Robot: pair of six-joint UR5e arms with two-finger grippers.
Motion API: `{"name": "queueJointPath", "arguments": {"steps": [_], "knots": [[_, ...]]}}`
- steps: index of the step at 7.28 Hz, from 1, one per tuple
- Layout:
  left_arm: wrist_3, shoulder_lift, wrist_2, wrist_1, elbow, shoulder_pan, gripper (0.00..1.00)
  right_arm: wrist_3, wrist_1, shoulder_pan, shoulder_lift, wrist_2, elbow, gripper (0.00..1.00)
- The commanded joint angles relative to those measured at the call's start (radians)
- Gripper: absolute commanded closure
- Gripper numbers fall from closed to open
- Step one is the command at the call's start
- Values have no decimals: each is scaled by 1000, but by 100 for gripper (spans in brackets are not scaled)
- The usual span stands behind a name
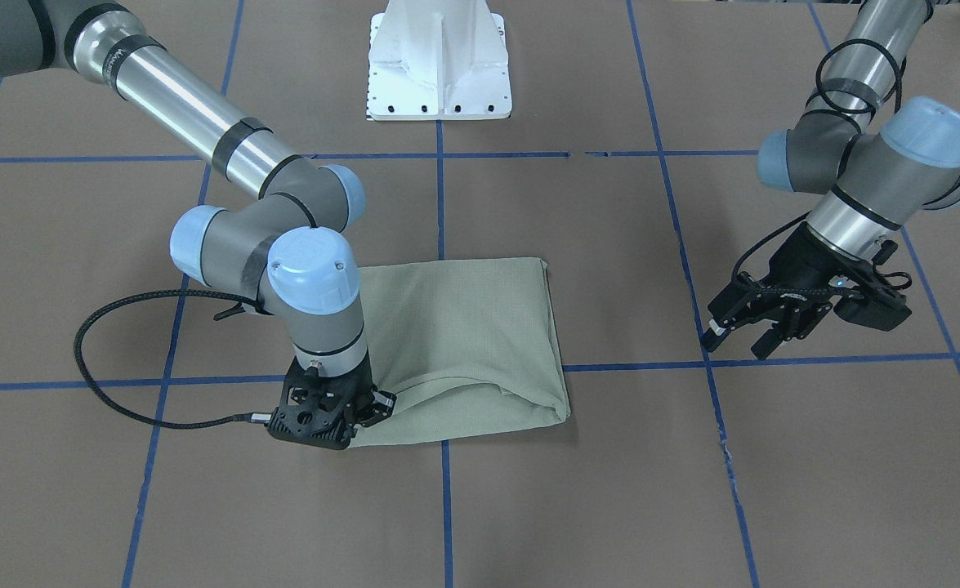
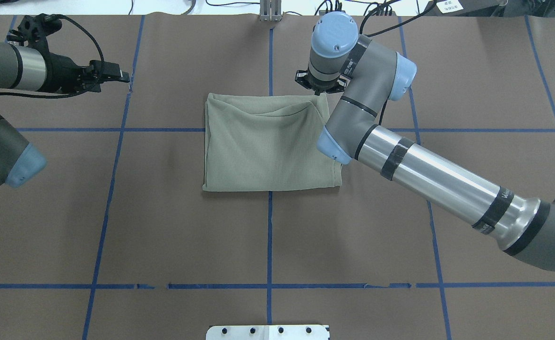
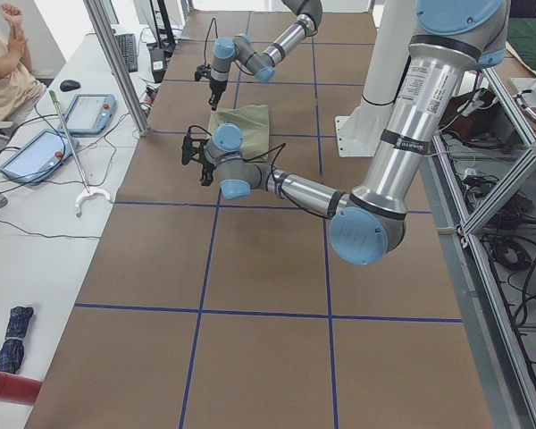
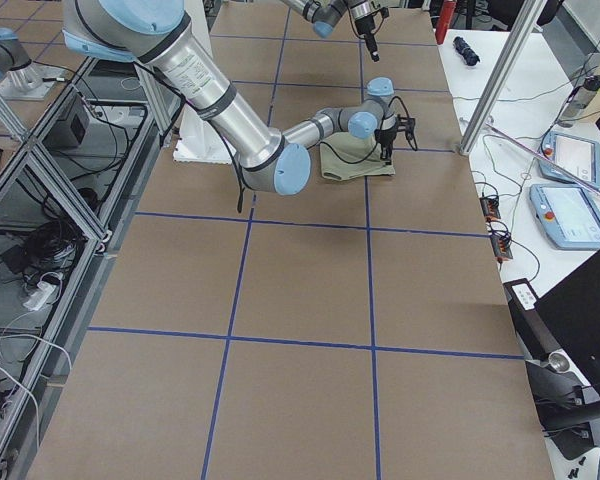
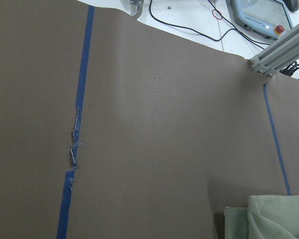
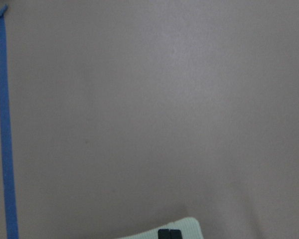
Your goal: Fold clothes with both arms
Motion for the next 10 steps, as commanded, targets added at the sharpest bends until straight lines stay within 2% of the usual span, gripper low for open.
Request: {"name": "queueJointPath", "arguments": {"steps": [1,2,3,4,5,6,8,9,10], "knots": [[3,15,-7,-3,-2,-4,0,-82,-6,81,1,89,-12,100],[95,23,-8,3,-2,-17,0,-154,-10,132,-50,155,17,100],[219,62,-10,11,-2,-37,0,-252,-12,187,-140,195,84,100],[339,76,-56,53,2,-78,0,-343,-12,241,-215,256,122,100],[490,83,-144,133,1,-143,0,-439,-15,302,-293,287,160,100],[615,110,-201,174,1,-209,0,-592,-63,397,-362,351,206,100],[832,139,-312,344,-30,-333,0,-958,-300,581,-419,401,282,100],[945,164,-321,477,-92,-384,0,-1107,-414,641,-471,399,359,100],[1093,182,-327,644,-152,-440,0,-1224,-473,692,-516,402,392,100]]}}
